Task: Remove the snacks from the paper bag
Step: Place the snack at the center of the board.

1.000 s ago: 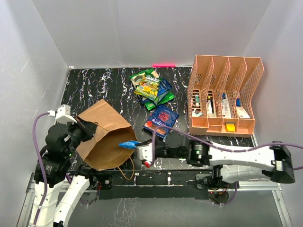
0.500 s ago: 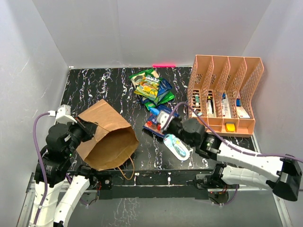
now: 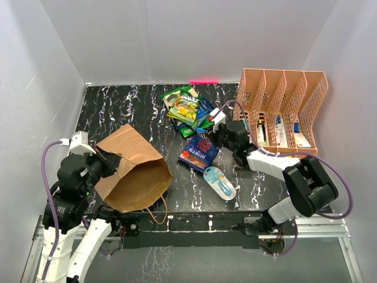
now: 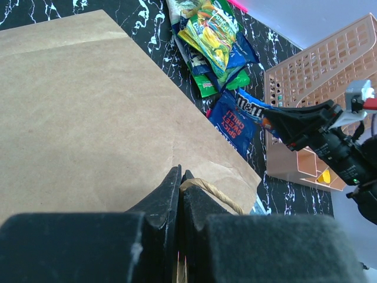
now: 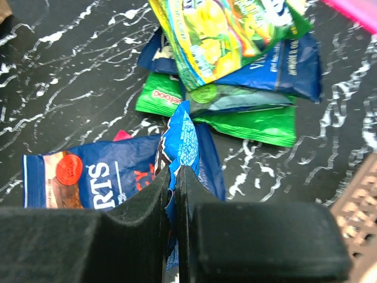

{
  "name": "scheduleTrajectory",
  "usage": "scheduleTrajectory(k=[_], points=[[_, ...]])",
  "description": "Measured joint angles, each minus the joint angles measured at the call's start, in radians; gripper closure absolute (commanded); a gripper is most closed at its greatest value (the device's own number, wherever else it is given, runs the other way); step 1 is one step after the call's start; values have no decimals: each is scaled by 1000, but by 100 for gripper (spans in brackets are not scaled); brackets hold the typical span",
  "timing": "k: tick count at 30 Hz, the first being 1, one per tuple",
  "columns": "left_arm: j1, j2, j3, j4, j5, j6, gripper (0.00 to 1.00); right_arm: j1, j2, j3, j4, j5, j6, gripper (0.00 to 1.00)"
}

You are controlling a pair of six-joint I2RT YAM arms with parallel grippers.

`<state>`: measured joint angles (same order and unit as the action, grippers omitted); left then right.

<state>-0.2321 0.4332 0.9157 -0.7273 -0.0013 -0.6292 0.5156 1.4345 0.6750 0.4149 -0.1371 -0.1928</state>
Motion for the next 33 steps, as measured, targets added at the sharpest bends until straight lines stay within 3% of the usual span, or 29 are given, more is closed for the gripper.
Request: scheduleTrajectory(k=[11,13,18,20,33], points=[[0,-17,-2,-20,-6,0,100,-21,129,-6,198,-172,185,92],[0,-17,-2,-23,-7,0,100,-23,131,-20,222,-181,200,87],[0,-17,-2,-24,-13,1,100,-34,147,-33,235,-182,226,57],[0,-17,-2,-30,-17,2,100,-35,146,-34,229,-179,224,51],[0,-40,-22,-60,-48,0,100,-24,-117,-39,48,-248,170,42]])
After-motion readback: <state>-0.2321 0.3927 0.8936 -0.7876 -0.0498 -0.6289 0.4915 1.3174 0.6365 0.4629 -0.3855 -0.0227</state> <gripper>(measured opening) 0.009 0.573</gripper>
